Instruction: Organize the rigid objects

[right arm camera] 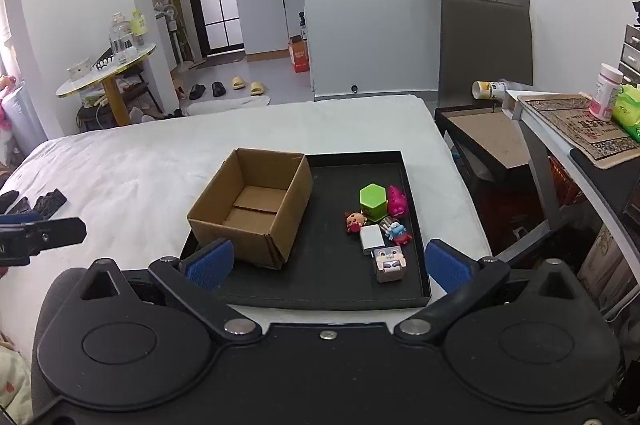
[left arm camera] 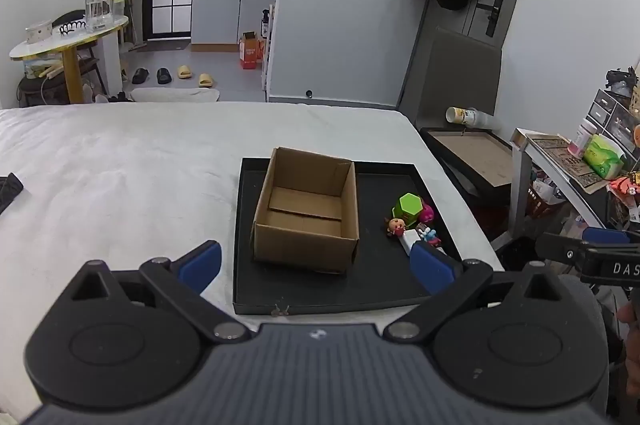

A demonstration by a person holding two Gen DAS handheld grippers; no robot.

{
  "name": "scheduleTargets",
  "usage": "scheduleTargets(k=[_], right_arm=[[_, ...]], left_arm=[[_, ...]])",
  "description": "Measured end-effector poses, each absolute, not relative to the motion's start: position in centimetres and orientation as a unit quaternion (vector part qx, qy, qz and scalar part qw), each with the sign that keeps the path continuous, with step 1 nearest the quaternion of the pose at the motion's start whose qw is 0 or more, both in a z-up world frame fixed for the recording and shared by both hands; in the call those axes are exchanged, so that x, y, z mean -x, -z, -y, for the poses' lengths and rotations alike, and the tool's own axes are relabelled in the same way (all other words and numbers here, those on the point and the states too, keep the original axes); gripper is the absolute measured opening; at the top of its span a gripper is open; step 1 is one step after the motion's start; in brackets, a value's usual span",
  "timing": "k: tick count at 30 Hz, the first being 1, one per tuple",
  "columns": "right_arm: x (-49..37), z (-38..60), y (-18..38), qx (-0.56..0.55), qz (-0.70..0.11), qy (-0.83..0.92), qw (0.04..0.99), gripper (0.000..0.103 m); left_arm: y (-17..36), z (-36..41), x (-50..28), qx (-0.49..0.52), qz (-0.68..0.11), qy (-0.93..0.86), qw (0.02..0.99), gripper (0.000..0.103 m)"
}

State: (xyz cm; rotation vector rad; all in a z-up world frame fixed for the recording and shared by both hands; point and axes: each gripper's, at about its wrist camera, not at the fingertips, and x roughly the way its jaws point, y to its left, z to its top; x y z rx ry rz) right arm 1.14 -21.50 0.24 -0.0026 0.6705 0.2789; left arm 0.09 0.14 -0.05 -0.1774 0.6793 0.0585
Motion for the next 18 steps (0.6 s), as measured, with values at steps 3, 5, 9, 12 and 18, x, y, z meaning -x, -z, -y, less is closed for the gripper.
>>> scheduleTargets(k=[3,5,9,12,18], right_arm=[[-0.85,21.49,-0.24,-0.001,-0.326,-0.134,0.936,0.103],[-1.12,21.7,-0.29,-0.011,-0.336,-0.135,0.932,0.103],[-1.02,21.69,-0.3,-0.014,-0.336,-0.136,0.932,0.103],[-0.7,21.49,-0.3,-0.018,-0.332,-0.139,0.933,0.103],[-0.83,21.66,-0.73,-0.014,-0.33,-0.139,0.934,0.103]], left_arm=[[0.16,-0.07,-0.03,0.085,-0.333,-0.025,0.939,0.1],[0.14,0.02,-0.01,0.084,-0.332,-0.026,0.939,0.1],[0.22,0.16,-0.18,0.082,-0.329,-0.024,0.94,0.1],[0.2,0.33,-0.08,0.083,-0.328,-0.023,0.941,0.1],[-0.15,0.21,-0.07,0.088,-0.328,-0.022,0.94,0.1]])
